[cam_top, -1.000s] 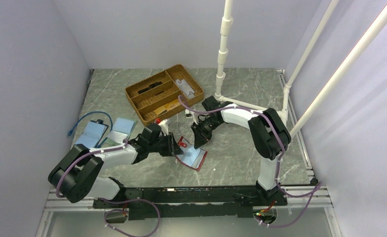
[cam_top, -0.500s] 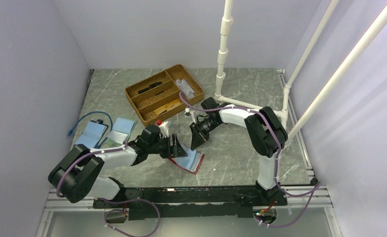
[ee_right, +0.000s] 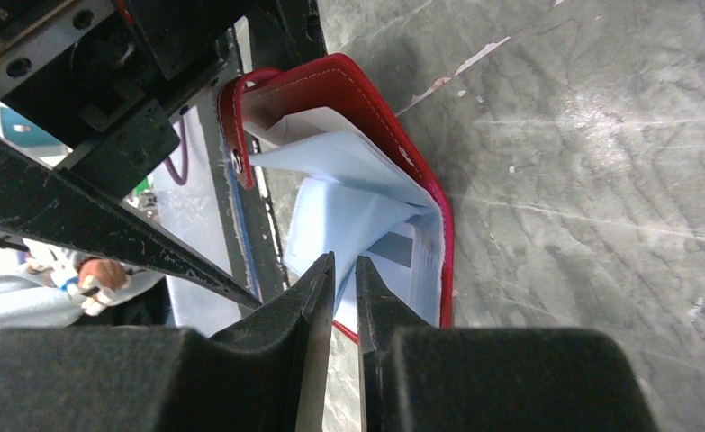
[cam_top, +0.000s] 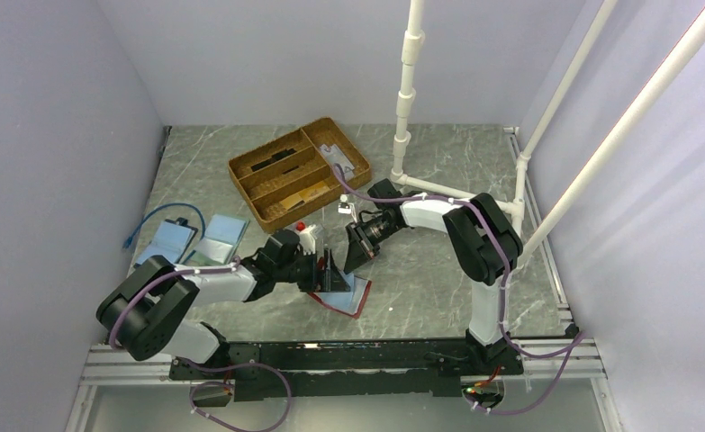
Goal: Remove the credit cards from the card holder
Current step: Remove the credit card from the card holder.
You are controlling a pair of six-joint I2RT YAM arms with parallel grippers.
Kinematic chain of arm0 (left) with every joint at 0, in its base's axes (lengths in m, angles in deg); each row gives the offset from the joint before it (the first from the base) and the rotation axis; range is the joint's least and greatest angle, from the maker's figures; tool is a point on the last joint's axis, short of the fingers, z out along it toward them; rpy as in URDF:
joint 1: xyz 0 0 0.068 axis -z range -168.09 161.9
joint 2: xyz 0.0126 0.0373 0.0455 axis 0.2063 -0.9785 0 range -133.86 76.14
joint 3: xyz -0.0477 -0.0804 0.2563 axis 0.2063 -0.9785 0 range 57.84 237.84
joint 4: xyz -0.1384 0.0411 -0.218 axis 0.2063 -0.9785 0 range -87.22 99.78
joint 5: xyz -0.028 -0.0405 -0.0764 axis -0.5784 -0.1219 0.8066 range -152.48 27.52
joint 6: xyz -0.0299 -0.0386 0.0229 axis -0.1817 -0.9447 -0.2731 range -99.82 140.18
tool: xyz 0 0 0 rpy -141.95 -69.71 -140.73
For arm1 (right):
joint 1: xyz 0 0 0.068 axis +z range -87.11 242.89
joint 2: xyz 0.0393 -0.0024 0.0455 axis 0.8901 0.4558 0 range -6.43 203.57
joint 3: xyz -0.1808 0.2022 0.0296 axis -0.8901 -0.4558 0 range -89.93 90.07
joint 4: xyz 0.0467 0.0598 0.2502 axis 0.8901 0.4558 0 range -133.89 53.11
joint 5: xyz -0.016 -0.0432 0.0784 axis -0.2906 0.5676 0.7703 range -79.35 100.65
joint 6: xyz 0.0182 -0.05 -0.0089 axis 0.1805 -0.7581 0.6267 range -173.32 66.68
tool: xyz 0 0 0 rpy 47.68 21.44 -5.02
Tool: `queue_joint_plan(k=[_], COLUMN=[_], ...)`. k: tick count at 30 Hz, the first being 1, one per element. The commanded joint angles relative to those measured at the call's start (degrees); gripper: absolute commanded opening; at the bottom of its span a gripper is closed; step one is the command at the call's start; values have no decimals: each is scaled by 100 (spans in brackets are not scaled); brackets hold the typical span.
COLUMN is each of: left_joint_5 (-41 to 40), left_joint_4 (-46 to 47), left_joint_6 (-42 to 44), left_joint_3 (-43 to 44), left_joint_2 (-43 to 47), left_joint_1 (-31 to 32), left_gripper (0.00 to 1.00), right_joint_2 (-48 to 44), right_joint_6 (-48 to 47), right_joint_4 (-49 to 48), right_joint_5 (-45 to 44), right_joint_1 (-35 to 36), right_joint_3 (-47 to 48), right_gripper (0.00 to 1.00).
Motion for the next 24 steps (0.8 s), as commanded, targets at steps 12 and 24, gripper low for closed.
queue_joint_plan(k=[12, 24], left_joint_5=[-526, -824], left_joint_4=[-394, -895], left_joint_6=[66, 46], left_joint_3=[615, 841], left_joint_2=[-428, -541], left_joint_1=[195, 272], left_gripper=[90, 87], right_joint_2=[12, 64], right_joint_6=[1006, 2265], right_joint_4=[-886, -1965], right_joint_5=[1021, 1328], right_joint_1=[-15, -15], right_joint_3=[-234, -596], right_gripper=[13, 14])
